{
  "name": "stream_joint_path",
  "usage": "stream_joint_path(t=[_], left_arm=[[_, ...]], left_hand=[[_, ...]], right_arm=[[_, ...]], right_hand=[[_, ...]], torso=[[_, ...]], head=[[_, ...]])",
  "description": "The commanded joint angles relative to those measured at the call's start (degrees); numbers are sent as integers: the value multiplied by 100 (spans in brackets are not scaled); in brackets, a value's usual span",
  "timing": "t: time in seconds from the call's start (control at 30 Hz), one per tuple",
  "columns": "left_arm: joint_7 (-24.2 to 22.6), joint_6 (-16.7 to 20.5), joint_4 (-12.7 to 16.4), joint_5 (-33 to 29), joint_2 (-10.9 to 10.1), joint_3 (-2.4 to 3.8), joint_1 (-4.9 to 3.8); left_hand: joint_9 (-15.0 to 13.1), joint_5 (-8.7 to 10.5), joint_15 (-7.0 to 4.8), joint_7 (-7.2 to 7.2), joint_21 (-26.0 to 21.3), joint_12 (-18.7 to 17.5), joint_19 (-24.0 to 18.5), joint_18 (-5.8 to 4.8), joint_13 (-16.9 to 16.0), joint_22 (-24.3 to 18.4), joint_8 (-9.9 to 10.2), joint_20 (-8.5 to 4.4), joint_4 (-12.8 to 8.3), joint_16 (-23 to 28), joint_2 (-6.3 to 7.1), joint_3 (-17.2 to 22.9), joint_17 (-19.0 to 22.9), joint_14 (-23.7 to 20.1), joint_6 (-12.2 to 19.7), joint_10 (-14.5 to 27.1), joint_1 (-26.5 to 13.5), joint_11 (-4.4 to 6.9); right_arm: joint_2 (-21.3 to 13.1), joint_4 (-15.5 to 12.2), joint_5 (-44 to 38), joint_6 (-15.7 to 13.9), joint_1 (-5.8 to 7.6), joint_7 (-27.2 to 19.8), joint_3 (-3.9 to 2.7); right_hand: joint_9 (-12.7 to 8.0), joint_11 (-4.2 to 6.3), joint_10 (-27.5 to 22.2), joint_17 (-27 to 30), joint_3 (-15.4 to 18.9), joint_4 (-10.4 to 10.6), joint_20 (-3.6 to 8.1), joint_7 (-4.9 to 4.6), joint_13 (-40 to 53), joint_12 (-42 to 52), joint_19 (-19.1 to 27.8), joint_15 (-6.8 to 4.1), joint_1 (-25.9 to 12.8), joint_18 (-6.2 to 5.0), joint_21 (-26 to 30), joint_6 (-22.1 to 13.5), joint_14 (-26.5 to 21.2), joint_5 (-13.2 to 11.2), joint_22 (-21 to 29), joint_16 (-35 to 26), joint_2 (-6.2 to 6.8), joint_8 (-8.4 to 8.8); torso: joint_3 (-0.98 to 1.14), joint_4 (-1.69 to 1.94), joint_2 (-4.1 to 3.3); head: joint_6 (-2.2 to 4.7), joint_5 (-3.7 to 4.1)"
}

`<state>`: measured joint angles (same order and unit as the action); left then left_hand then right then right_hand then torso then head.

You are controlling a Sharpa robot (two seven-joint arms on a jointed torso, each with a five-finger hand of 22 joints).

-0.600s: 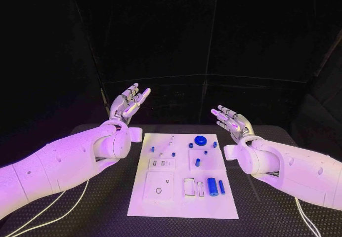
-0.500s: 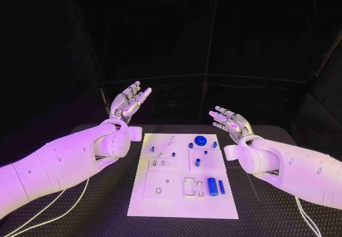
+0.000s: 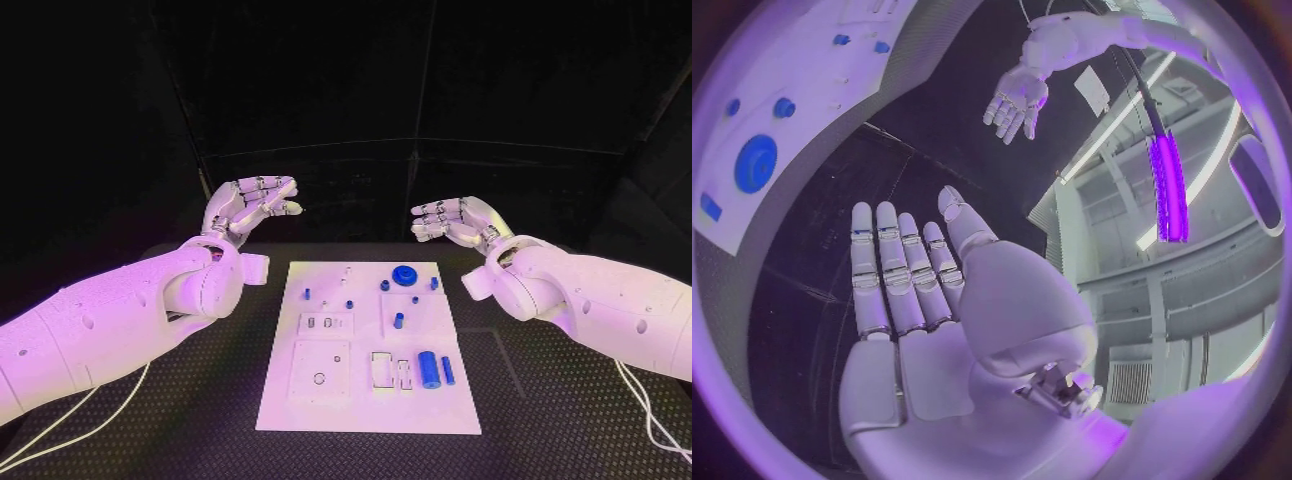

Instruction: Assemble the parts on the task board

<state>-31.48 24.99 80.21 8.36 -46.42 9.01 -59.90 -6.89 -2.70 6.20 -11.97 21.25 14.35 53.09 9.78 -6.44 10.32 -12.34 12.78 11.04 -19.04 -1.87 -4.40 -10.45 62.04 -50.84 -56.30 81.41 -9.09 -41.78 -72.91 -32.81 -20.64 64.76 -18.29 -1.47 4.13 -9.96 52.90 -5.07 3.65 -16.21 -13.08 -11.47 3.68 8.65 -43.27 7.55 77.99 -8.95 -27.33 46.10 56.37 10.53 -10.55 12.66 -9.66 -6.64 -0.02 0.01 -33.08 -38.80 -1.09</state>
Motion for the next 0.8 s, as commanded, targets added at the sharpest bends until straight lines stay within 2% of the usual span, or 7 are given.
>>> stream_joint_path(t=[0.03,0.17,0.3,0.37,0.5,0.6,0.8], left_arm=[[-10,-198,247,279,-94,4,-10],[64,-242,621,362,-268,-4,-9],[141,-276,985,454,-459,-11,-8],[174,-284,1164,478,-549,-14,-7],[223,-317,1397,536,-646,-15,-7],[254,-353,1487,604,-680,-16,-7],[291,-413,1624,753,-706,-15,-7]], left_hand=[[-1,1,-89,35,81,0,210,89,15,22,-32,-92,-33,-77,-72,-6,-74,234,-185,-236,43,75],[44,1,-143,57,130,-133,384,75,90,28,42,-163,-85,-117,-85,-65,-171,416,-275,-375,73,106],[77,0,-157,55,145,-231,451,70,140,28,104,-188,-135,-130,-55,-119,-231,478,-297,-421,99,110],[93,1,-150,44,135,-277,450,63,162,20,135,-187,-155,-111,-43,-141,-246,461,-294,-422,108,101],[111,0,-140,36,118,-332,443,58,187,9,173,-184,-179,-85,-38,-165,-265,437,-294,-429,119,91],[122,1,-135,31,109,-363,440,56,201,3,194,-181,-186,-72,-38,-181,-276,429,-292,-430,114,85],[134,1,-129,22,99,-400,437,54,216,-5,219,-178,-191,-58,-40,-202,-290,420,-290,-432,103,78]], right_arm=[[20,53,-1778,173,151,394,1],[37,78,-2752,166,337,570,2],[80,42,-3947,114,514,799,3],[118,-13,-4857,93,579,1001,6],[157,-161,-6395,7,641,1284,11],[191,-196,-7231,-60,660,1400,44],[217,-337,-8096,-158,673,1529,101]], right_hand=[[-27,223,1004,-163,-206,-48,351,-39,-9,-81,-966,-402,112,-165,-929,808,1593,-178,-416,299,205,-9],[-29,364,1398,-450,-255,-32,585,80,0,-107,-1420,-635,238,-160,-1570,991,2401,-258,-749,705,346,18],[-35,468,1675,-754,-294,-43,708,142,4,-167,-1624,-752,275,-159,-2034,1084,2855,-237,-1007,1066,456,82],[-32,502,1758,-902,-293,-45,730,173,2,-233,-1625,-774,196,-157,-2195,1164,2906,-161,-1103,1204,523,101],[-33,519,1761,-1059,-303,-38,741,223,-6,-367,-1574,-788,49,-157,-2329,1260,2851,20,-1187,1320,620,132],[-36,604,1759,-1144,-403,-21,772,371,-7,-453,-1510,-844,-53,-171,-2372,1302,2785,-243,-1217,1360,686,165],[-36,631,1579,-1395,-775,-6,883,453,-9,-510,-1612,-964,-219,-164,-2598,1318,2899,-296,-1334,1652,876,262]], torso=[[7,18,-129],[13,34,-215],[-9,19,-316],[-23,17,-376],[-19,50,-481],[-14,64,-544],[-35,96,-673]], head=[[45,24],[71,25],[86,68],[108,85],[157,108],[183,140],[243,168]])
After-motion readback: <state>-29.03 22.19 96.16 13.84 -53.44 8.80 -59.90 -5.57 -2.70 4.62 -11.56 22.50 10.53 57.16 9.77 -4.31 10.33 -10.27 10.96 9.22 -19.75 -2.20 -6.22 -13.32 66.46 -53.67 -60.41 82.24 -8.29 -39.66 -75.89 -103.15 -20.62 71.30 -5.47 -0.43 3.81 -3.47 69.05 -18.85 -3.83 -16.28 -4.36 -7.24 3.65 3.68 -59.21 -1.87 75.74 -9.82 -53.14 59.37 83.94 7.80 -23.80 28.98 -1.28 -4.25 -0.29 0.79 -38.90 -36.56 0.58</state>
